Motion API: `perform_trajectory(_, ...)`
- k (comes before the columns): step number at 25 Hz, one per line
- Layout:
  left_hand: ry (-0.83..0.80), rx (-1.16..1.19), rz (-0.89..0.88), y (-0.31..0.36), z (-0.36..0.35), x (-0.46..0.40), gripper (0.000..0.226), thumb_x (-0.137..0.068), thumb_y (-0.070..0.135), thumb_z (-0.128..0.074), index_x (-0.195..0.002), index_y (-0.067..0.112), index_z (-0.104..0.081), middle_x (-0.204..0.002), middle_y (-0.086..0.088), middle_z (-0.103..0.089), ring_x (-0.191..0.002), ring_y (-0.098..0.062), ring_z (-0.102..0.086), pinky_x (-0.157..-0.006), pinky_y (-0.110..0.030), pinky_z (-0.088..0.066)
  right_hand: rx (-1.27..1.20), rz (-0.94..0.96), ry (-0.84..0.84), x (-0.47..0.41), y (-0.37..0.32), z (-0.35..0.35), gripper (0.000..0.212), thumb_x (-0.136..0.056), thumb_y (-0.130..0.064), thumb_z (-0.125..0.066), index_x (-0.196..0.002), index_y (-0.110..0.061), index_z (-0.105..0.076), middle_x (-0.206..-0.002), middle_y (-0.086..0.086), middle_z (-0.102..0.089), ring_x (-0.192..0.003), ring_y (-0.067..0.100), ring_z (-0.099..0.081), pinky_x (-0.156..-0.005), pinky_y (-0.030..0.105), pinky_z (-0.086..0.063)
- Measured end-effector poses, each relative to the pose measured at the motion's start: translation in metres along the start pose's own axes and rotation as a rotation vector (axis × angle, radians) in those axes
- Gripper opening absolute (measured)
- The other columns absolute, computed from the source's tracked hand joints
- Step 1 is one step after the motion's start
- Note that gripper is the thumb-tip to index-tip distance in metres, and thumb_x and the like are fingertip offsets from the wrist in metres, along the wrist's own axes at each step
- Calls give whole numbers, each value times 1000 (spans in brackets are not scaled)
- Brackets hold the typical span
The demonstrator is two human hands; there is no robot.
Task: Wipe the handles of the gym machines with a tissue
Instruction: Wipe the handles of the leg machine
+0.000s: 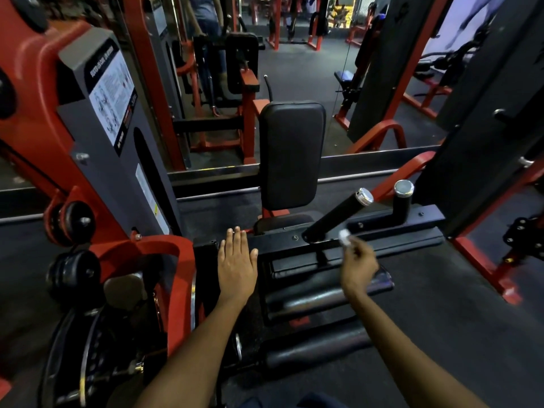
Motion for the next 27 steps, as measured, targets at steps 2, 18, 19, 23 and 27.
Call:
perform_trajectory(2, -3, 4, 16, 1, 0, -1, 62, -99, 37, -18, -138, -2, -47, -146, -17, -45, -139, -31, -38, -113, -45, -32, -304, -80, 260, -24, -21, 13, 23, -86, 2, -58, -107, -6, -65, -103, 6, -64, -93, 11, -60, -86, 21, -48)
perform_trajectory(18, -47, 8, 24, 2, -3, 1, 62, -99, 36, -18, -140, -3, -43, -148, -17, -41, -141, -30, -33, -115, -45, -26, 208, -396, -282, 0, 2, -62, 19, -92, -4, -50, -81, 3, -65, -68, 15, -70, -69, 29, -61, -57, 26, -51)
perform_trajectory(19, -45, 18, 17, 2, -4, 1, 62, -99, 36, -19, -140, -3, -44, -148, -17, -41, -141, -30, -34, -115, -45, -27, 149, -437, -379, 6, -5, -65, 22, -92, 2, -49, -74, 4, -62, -54, 8, -65, -58, 23, -58, -47, 18, -48)
perform_trajectory(23, -64, 36, -12, -1, -4, 1, 63, -98, 36, -18, -143, -3, -39, -151, -17, -36, -143, -30, -30, -116, -42, -21, 253, -64, -471, 10, -49, -96, 20, -94, -11, -52, -99, 0, -68, -89, 11, -64, -80, 22, -62, -66, 20, -47)
perform_trajectory(27, -96, 39, -89, -6, -3, 2, 72, -92, 39, -1, -152, 2, -15, -161, -10, -7, -149, -20, 0, -120, -34, 0, 564, 359, -734, 46, -45, -128, 13, -91, -11, -53, -93, -5, -64, -88, 8, -56, -86, 18, -53, -71, 27, -42)
Point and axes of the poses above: each hand's wrist, its own x-axis away from the middle knuckle, its own z-axis out of the back of the hand, y = z × x, the point moved 4 cm from there along -x, towards the middle knuckle
